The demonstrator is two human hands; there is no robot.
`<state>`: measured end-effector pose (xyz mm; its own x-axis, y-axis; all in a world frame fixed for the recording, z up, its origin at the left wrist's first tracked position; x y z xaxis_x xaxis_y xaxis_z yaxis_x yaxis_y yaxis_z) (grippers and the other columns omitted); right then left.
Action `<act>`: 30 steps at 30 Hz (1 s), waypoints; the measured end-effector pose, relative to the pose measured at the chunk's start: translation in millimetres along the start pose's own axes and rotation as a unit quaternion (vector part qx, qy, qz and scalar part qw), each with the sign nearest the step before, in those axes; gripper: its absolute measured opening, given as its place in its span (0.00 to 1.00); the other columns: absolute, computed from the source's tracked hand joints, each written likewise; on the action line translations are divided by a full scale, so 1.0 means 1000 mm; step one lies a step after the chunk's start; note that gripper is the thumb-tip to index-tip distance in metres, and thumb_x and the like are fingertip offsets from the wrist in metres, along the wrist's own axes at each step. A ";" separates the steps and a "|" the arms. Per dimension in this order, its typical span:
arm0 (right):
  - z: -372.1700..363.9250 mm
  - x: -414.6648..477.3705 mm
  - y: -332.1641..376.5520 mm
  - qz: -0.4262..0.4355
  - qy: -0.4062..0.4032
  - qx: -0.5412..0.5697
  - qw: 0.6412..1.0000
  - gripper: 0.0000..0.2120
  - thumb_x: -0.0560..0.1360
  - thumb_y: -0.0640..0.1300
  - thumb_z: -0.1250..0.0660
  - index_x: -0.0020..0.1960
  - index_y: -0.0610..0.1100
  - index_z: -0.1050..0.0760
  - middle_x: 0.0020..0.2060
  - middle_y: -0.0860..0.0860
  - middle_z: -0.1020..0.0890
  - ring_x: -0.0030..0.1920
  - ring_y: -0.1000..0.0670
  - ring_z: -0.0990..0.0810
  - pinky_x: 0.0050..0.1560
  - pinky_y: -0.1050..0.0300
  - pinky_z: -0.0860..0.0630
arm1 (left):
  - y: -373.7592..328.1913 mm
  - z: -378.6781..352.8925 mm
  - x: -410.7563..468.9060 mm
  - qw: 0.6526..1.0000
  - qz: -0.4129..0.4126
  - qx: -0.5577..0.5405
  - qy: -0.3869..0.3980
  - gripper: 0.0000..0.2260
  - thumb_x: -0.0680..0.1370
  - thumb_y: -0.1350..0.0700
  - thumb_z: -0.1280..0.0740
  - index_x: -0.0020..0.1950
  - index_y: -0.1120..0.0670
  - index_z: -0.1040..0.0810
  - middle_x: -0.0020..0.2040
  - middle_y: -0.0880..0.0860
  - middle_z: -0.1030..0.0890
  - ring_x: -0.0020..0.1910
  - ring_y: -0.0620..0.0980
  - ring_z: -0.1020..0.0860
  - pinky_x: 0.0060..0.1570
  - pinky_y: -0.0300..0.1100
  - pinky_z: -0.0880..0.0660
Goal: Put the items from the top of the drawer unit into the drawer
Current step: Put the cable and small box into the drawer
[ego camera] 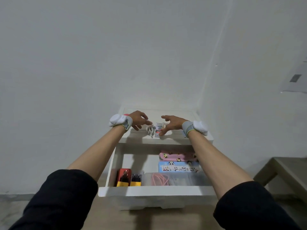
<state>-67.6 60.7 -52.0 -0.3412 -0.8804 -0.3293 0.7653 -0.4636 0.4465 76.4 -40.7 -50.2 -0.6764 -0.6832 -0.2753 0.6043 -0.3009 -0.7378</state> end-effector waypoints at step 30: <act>0.013 0.041 -0.022 0.048 0.028 -0.016 0.998 0.27 0.67 0.52 0.24 0.63 0.43 0.24 0.60 0.47 0.21 0.54 0.48 0.26 0.52 0.53 0.27 | -0.016 -0.024 0.029 0.979 0.151 0.070 -0.116 0.12 0.74 0.50 0.32 0.43 0.58 0.28 0.49 0.55 0.25 0.48 0.53 0.25 0.50 0.40 0.28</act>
<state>-105.8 33.8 -64.4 -0.2350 -0.9132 -0.3328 0.8103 -0.3732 0.4518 37.2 -40.0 -61.4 -0.3536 -0.8832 -0.3081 0.8250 -0.1393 -0.5478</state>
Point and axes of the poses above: each hand's wrist, its own x-axis towards the middle knuckle, its own z-axis out of the back of the hand, y = z × x, the point moved 5 cm from there along x, towards the middle knuckle
